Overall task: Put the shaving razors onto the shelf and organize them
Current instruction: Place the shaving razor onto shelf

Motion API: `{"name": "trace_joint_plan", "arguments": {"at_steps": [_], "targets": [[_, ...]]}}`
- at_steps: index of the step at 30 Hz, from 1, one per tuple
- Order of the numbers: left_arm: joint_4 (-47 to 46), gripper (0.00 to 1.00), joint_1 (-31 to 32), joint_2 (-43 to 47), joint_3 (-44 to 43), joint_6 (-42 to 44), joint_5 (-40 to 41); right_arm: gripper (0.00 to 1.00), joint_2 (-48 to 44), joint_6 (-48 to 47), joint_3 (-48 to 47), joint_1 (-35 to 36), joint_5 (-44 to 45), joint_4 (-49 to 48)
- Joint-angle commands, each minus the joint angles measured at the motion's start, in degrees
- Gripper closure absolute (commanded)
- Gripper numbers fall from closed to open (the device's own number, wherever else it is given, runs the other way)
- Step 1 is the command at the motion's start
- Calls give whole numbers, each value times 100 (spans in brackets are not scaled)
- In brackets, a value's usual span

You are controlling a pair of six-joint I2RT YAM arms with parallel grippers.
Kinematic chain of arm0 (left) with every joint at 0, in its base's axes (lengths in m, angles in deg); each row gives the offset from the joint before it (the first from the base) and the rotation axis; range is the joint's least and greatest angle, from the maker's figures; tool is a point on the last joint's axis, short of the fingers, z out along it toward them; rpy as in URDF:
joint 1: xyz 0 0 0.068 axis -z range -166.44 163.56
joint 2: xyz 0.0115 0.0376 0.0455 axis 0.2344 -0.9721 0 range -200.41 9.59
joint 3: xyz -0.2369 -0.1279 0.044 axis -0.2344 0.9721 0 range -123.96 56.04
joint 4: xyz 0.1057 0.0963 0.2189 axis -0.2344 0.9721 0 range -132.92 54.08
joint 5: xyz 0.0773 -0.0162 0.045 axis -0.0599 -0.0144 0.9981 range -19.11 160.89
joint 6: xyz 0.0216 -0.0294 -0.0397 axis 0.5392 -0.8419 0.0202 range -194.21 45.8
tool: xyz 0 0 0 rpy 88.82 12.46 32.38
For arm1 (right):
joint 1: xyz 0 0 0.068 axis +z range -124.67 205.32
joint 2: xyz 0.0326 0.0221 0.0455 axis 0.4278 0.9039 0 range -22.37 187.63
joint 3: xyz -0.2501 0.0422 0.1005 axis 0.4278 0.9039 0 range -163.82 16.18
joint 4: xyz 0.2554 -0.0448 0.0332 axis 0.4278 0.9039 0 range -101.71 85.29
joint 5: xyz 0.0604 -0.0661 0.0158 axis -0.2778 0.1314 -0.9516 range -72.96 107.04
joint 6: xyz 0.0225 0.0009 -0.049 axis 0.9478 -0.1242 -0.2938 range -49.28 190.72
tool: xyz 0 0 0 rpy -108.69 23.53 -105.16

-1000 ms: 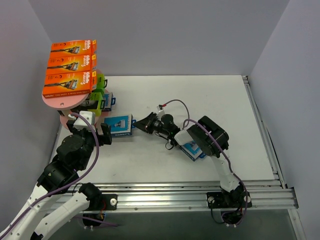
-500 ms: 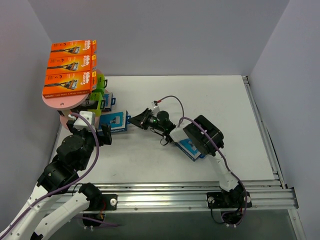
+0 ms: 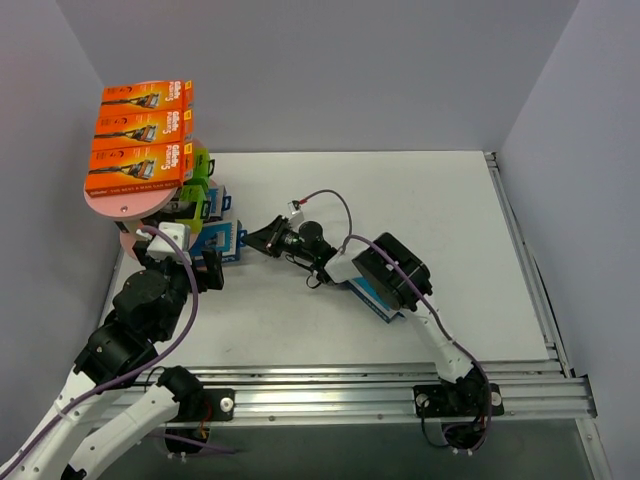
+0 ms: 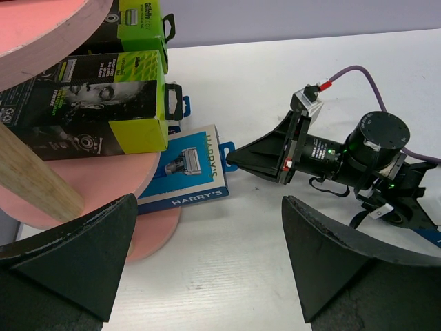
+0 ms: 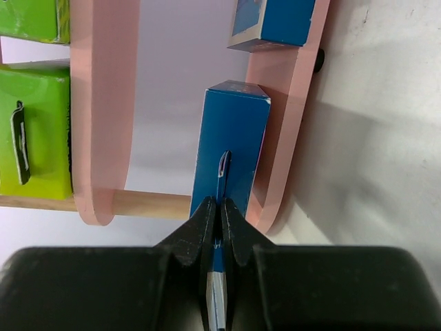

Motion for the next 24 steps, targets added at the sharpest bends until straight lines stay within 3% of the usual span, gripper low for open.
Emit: {"name": "trace_joint_plan", "arguments": {"at_steps": [1,24], "targets": [[-335,5,-32,26,-32,-13,-64,100,109,20,-442,86,86,-774],[-353,5,-40,26,-23,-13,-90,100,795,-41,-1418,200,350,509]]}}
